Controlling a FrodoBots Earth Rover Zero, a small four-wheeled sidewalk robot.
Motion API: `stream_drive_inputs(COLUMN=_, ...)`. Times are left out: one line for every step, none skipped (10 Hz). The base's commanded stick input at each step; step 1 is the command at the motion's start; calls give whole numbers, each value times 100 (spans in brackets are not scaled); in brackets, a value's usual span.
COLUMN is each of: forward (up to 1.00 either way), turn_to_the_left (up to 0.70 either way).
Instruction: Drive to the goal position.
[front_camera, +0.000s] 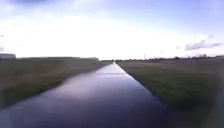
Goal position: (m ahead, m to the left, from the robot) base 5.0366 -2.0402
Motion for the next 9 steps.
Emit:
stream_drive_inputs(forward=45, turn_to_the_left=0)
stream_drive_inputs(forward=45, turn_to_the_left=0)
stream_drive_inputs(forward=45, turn_to_the_left=0)
stream_drive_inputs(forward=45, turn_to_the_left=0)
stream_drive_inputs(forward=45, turn_to_the_left=0)
stream_drive_inputs(forward=45, turn_to_the_left=0)
stream_drive_inputs(forward=45, turn_to_the_left=0)
stream_drive_inputs(forward=45, turn_to_the_left=0)
stream_drive_inputs(forward=45, turn_to_the_left=0)
